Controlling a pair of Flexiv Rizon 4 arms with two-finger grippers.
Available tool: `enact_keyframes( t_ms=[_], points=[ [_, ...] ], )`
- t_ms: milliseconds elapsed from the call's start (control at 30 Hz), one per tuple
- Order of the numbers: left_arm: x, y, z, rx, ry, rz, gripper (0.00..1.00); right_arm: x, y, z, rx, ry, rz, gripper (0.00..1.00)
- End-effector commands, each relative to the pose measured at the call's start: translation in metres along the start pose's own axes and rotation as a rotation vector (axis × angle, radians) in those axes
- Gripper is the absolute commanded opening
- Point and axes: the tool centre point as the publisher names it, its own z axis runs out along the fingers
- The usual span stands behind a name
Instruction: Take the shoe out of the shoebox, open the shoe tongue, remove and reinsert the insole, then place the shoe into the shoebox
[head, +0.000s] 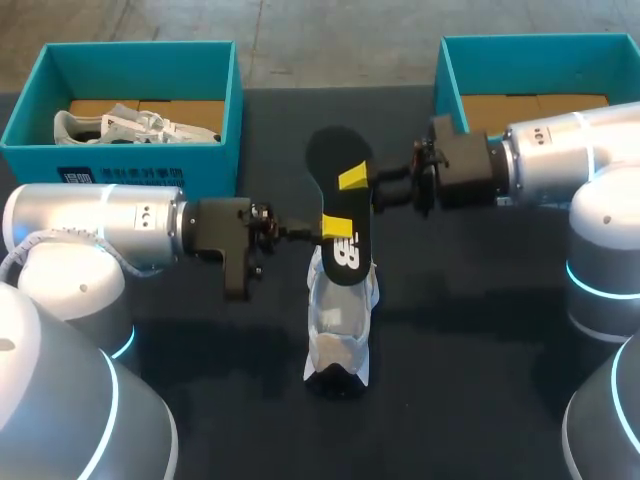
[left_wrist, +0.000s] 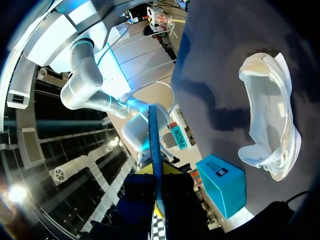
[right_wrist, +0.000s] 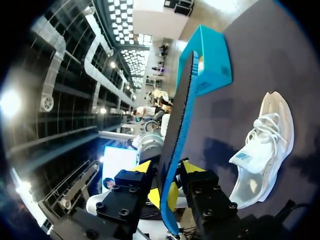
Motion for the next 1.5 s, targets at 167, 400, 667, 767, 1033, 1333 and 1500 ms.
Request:
enact_keyframes(
  t_ms=[167,400,667,767,1033,1333,1500],
  points=[
    [0.0004,-0.0013,0.0011,-0.003,0.001,0.002,0.0,0.002,-0.0059,0.0028,-0.01,-0.011,0.026,0.32],
    [0.0004,-0.0013,0.0011,-0.003,0.001,0.002,0.0,0.0023,-0.0078,0.0009,-0.019,-0.013,0.045,0.25],
    [0.0004,-0.0013,0.0011,-0.003,0.001,0.002,0.0,0.0026,-0.0077,-0.0008,-0.034,0.007,0.046,0.27],
    [0.0004,-0.0013,0.0011,-0.003,0.001,0.002,0.0,0.0026,-0.0075,-0.0008,-0.033,0.015,0.047,0.15],
    [0.0004,-0.0013,0.0011,-0.003,0.001,0.002,0.0,0.0035,-0.0077,-0.0003,-0.027,0.021,0.047,0.0],
    [-0.0007,-0.0044,0.0,-0.002,0.002,-0.015,1.0,0.0041,-0.0095,-0.0002,-0.024,0.025,0.039,0.0],
    [-0.0007,-0.0058,-0.0067,-0.037,0.004,-0.057,1.0,0.0031,-0.0109,-0.0016,-0.026,0.027,0.036,0.0]
  ],
)
